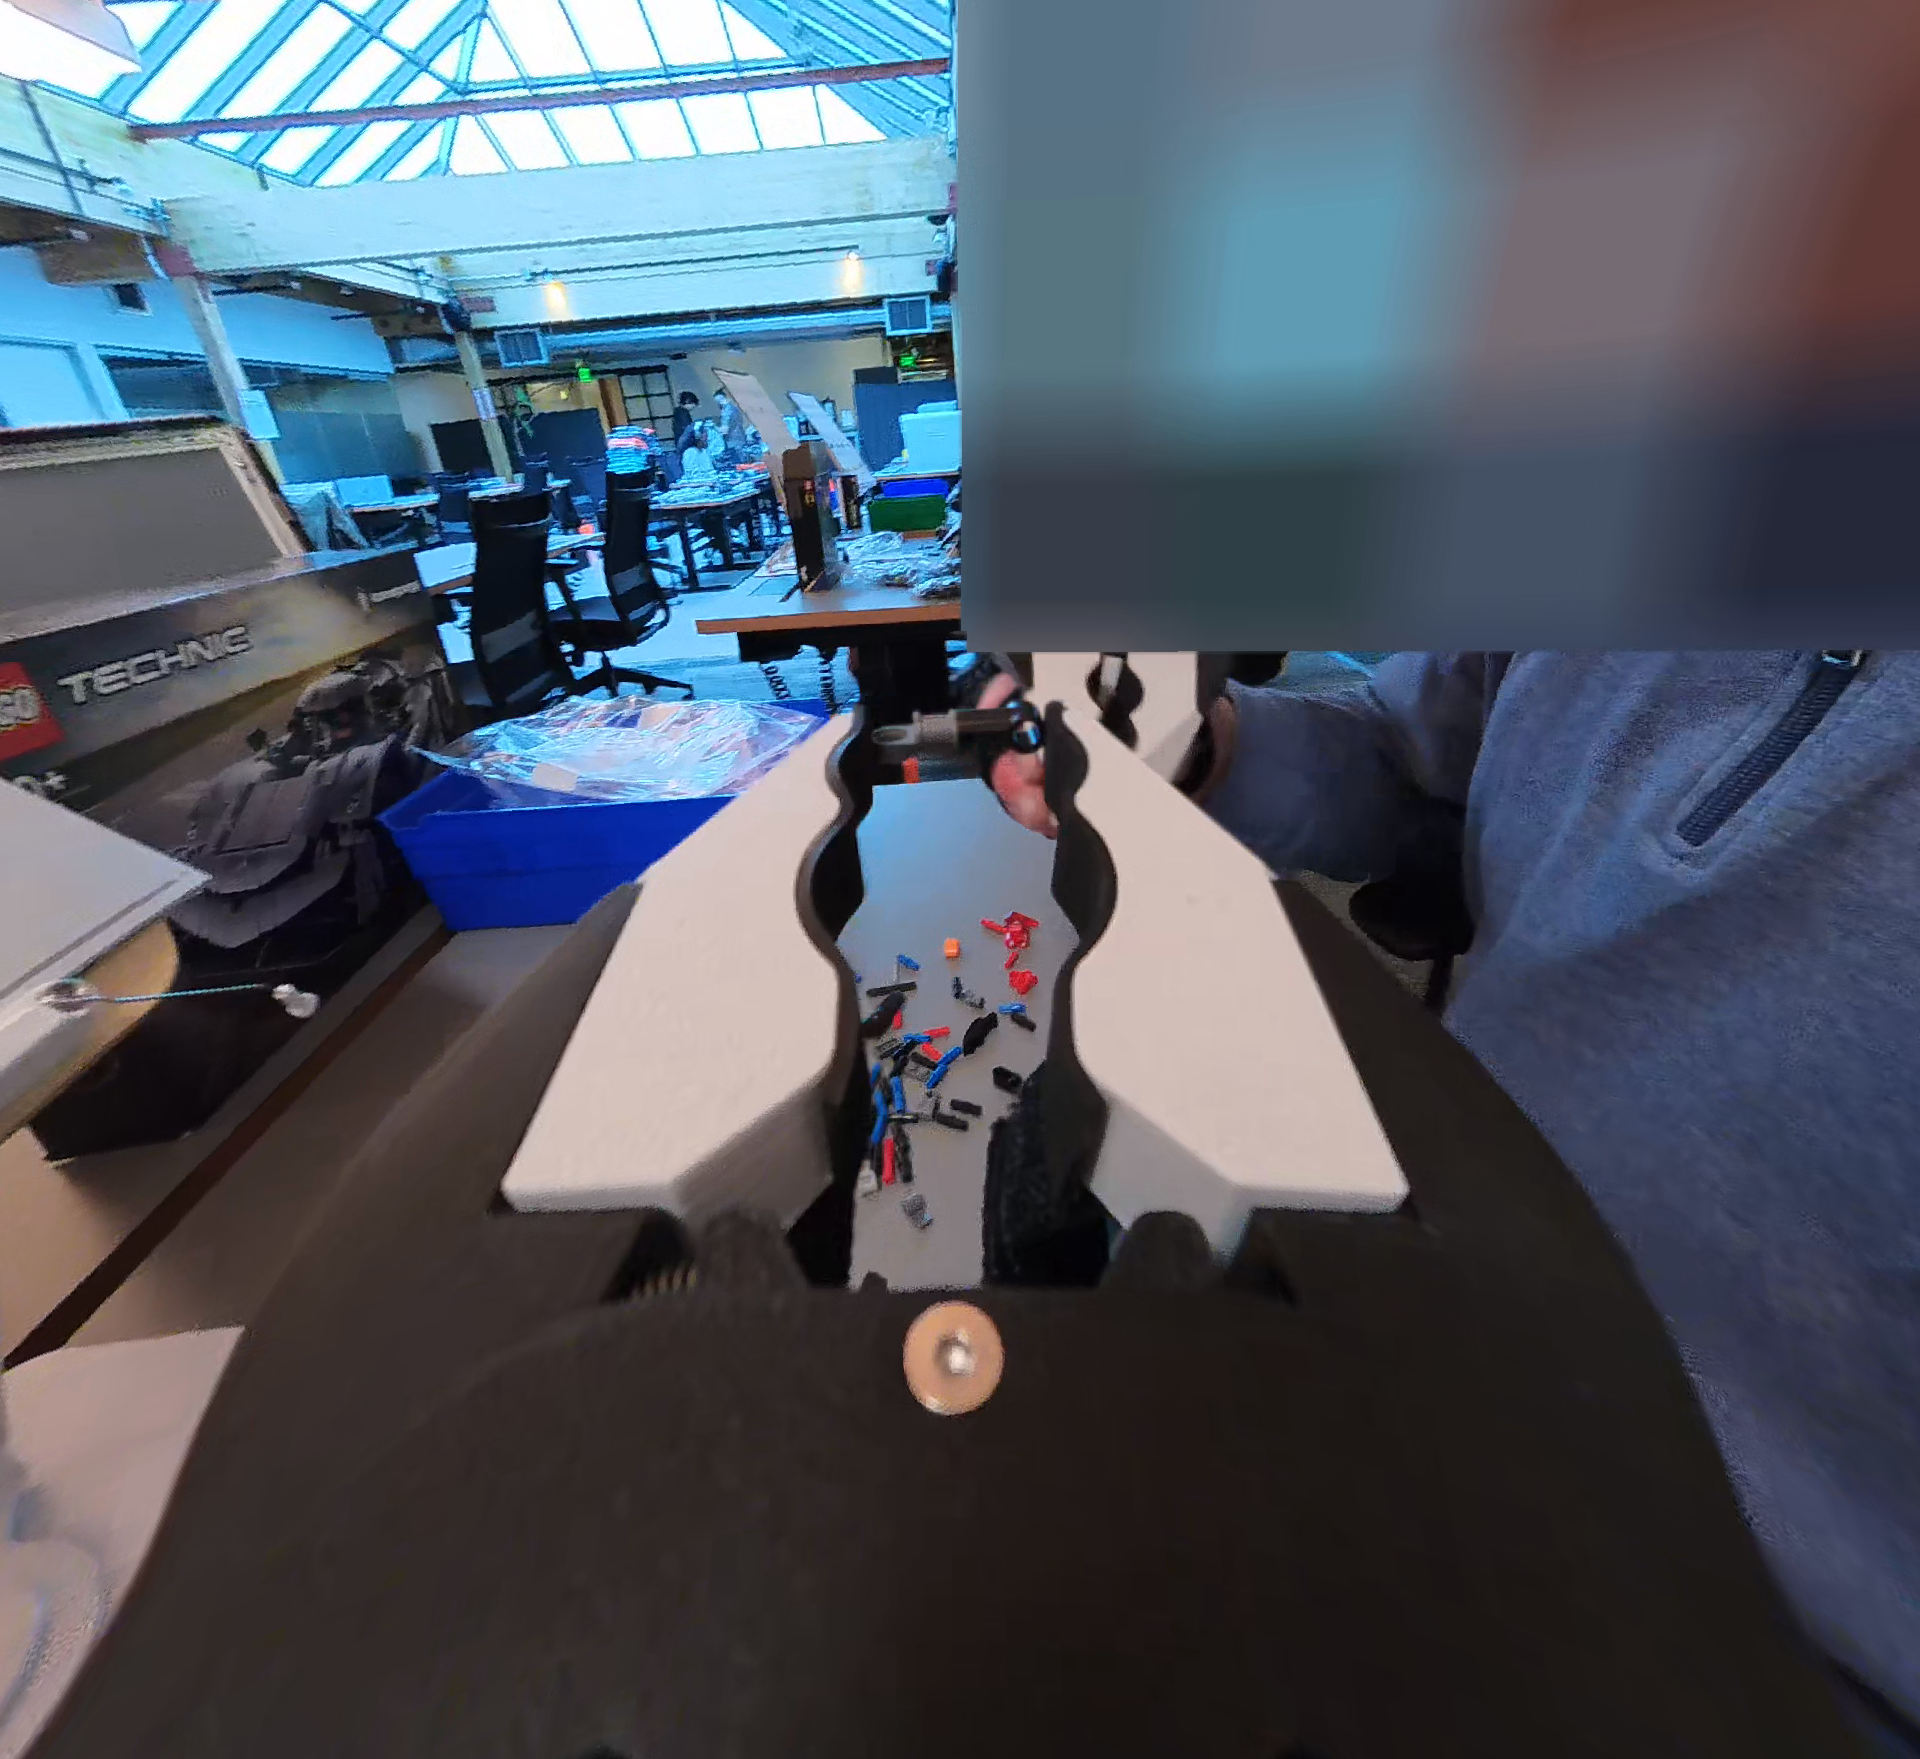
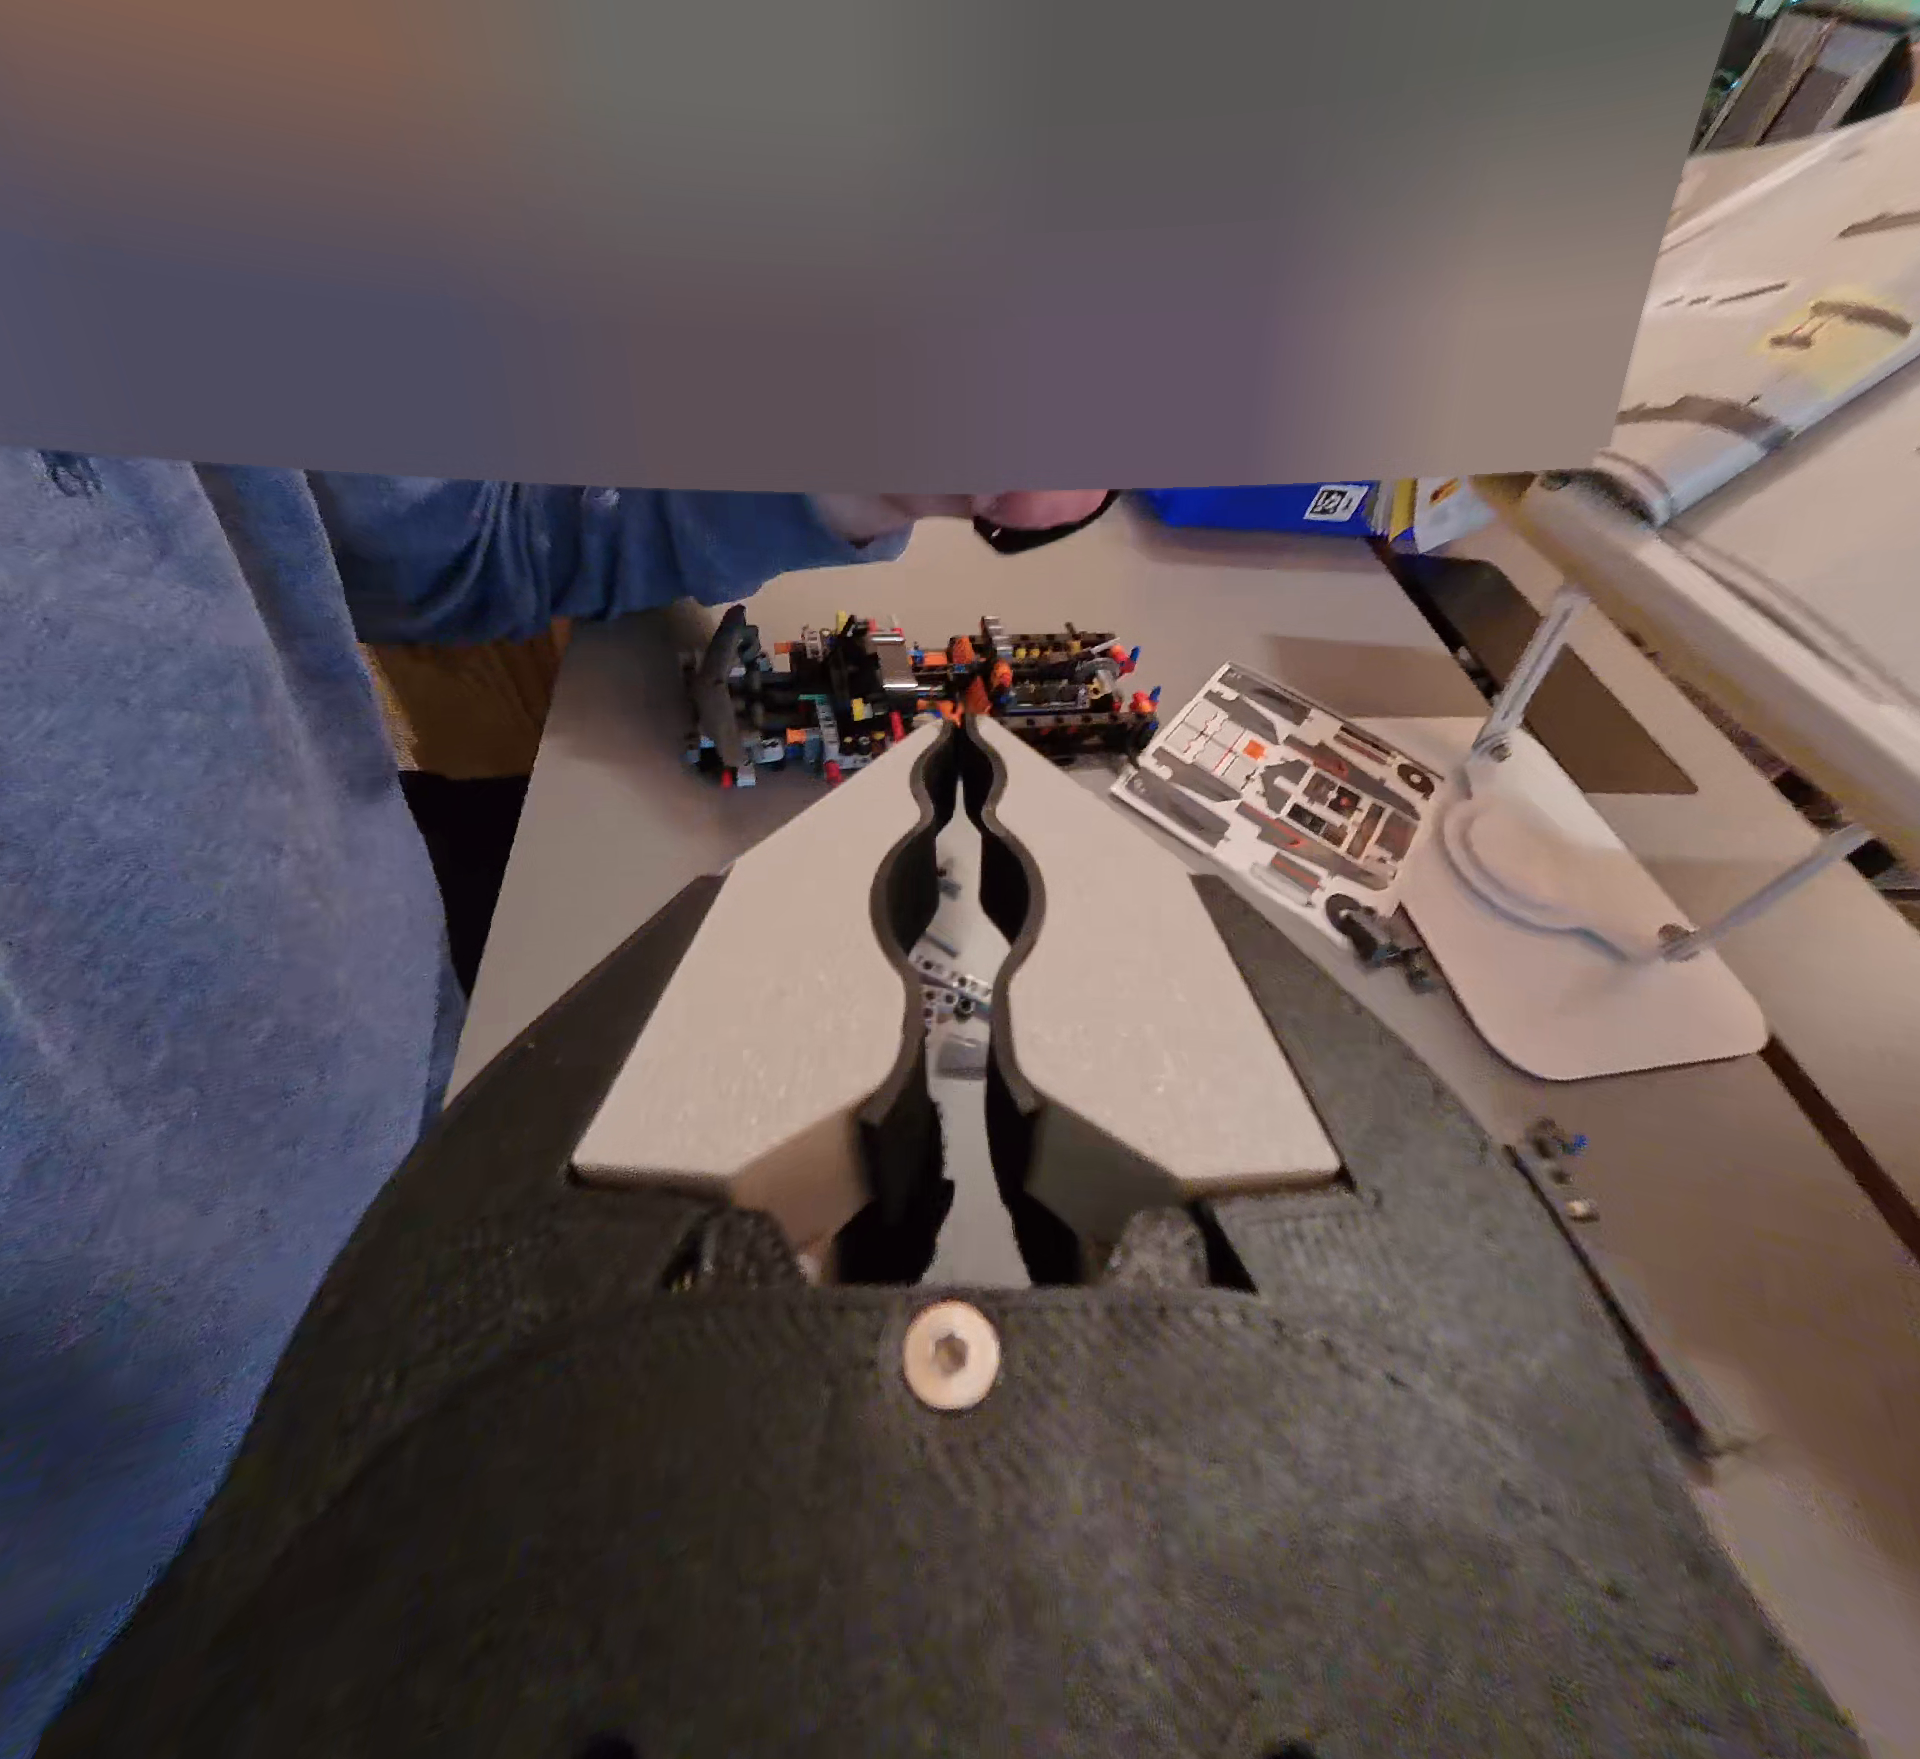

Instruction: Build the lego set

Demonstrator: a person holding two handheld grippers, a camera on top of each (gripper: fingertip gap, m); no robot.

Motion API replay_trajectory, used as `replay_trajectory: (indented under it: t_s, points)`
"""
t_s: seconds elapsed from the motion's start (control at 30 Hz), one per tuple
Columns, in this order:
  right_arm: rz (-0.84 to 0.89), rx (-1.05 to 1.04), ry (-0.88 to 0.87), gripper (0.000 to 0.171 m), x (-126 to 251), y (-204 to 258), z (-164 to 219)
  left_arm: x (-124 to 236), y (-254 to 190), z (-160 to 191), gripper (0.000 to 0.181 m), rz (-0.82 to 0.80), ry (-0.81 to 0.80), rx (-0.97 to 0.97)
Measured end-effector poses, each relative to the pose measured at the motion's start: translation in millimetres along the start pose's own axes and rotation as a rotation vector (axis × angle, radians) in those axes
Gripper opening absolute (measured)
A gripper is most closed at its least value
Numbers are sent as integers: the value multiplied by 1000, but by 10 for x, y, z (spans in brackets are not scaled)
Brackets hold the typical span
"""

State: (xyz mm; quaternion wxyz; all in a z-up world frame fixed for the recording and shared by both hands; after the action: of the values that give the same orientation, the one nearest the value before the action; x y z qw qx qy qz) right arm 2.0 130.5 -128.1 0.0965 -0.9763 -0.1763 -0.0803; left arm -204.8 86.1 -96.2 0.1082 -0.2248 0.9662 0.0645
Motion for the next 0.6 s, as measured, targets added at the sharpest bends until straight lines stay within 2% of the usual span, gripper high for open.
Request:
replay_trajectory:
  t_s: [0.23, 0.37, 0.5, 0.6]
  points:
    - [-109, -63, 29, 0, -154, 141, 207, 371, -189, -182, 30, -128, 54, 6]
    - [-155, -62, 45, 4, -295, 258, 214, 672, -523, -356, 30, -242, 74, -30]
    - [-181, -36, 88, 11, -423, 421, 237, 942, -928, -375, 30, -337, 87, -37]
    - [-194, 12, 110, 1, -526, 591, 233, 1144, -1221, -331, 30, -405, 87, -26]
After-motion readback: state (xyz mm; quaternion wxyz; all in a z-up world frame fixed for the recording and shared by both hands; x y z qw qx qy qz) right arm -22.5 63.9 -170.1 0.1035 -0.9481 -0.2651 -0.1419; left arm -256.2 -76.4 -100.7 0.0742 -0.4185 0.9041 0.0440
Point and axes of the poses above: each gripper's, where its closed fingertips meet, x back along the fingers, z out of its underside, y = z × x across the jaws, the point moved 8 cm from there along x, back along the fingers, and after that the axes turned 5 degrees about -y, right-handed, at the moved point
